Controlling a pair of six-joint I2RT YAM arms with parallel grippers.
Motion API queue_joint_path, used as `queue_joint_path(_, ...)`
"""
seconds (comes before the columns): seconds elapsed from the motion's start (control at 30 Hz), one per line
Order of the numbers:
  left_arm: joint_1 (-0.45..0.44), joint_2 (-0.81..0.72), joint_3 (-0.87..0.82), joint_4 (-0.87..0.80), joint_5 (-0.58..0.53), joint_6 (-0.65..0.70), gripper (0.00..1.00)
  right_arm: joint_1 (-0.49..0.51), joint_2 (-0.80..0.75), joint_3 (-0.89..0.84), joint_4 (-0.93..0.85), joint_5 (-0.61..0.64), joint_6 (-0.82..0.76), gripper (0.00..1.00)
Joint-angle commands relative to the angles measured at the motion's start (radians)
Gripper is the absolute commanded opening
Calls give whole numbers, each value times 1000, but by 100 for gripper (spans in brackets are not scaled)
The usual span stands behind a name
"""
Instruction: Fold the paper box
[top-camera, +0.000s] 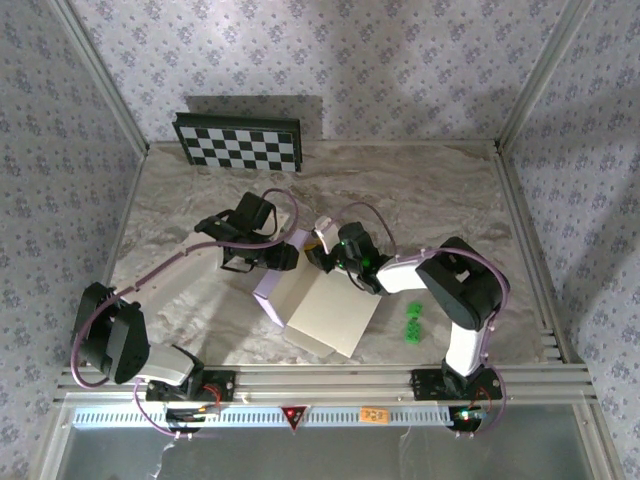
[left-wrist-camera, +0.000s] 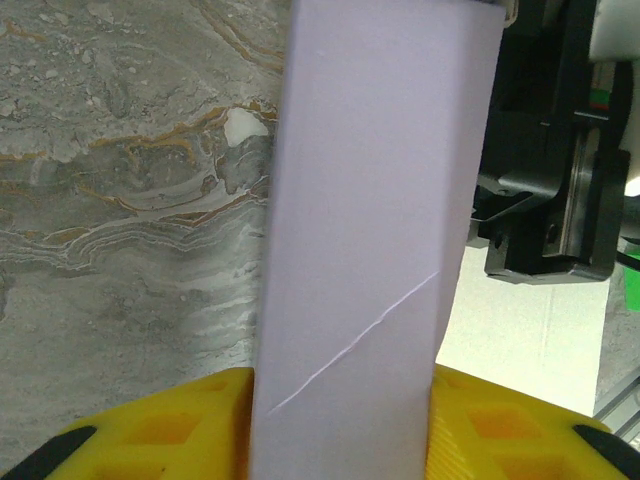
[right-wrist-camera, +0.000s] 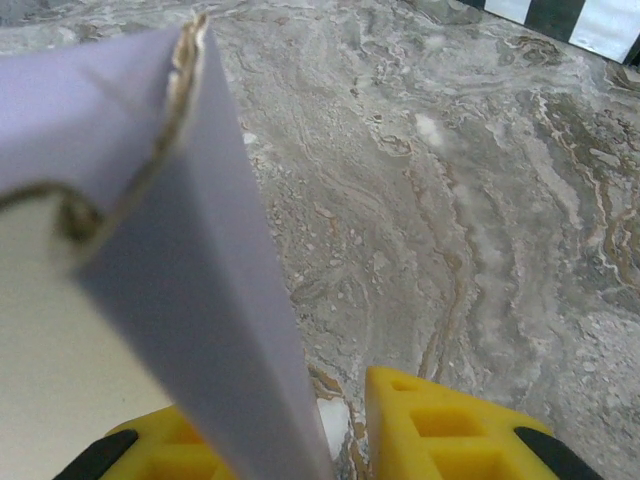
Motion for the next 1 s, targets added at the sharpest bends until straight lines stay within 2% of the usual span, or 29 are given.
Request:
queue_joint_path(0.0, -6, 6, 29, -46, 37, 1, 42, -6, 20, 29, 65, -18, -6, 29)
queue_joint_path(0.03, -5, 6, 29, -46, 37, 0, 42, -5, 22, 32, 65, -15, -5, 27)
queue_joint_path(0.13, -5, 6, 30, -47, 39, -2, 42, -3, 23, 39, 62, 21, 1, 0)
queue_joint_path(0.27, -8, 6, 33, -47, 42, -3, 42, 8, 26, 18, 100, 114, 12, 0)
queue_joint_path(0.47, -10, 3, 31, -46, 38, -3, 42, 2, 19, 19, 87, 68, 15, 0)
queue_joint_path(0.57, -9, 4, 33, -46, 34, -2, 43, -1, 6, 14, 102, 23, 8, 20)
queue_joint_path(0.67, -10, 7, 35, -46, 37, -4, 43, -1, -4, 15, 117, -13, 4, 29)
queue_joint_path(0.97, -9, 6, 34, -46, 32, 1, 43, 1, -6, 45, 115, -28, -9, 31)
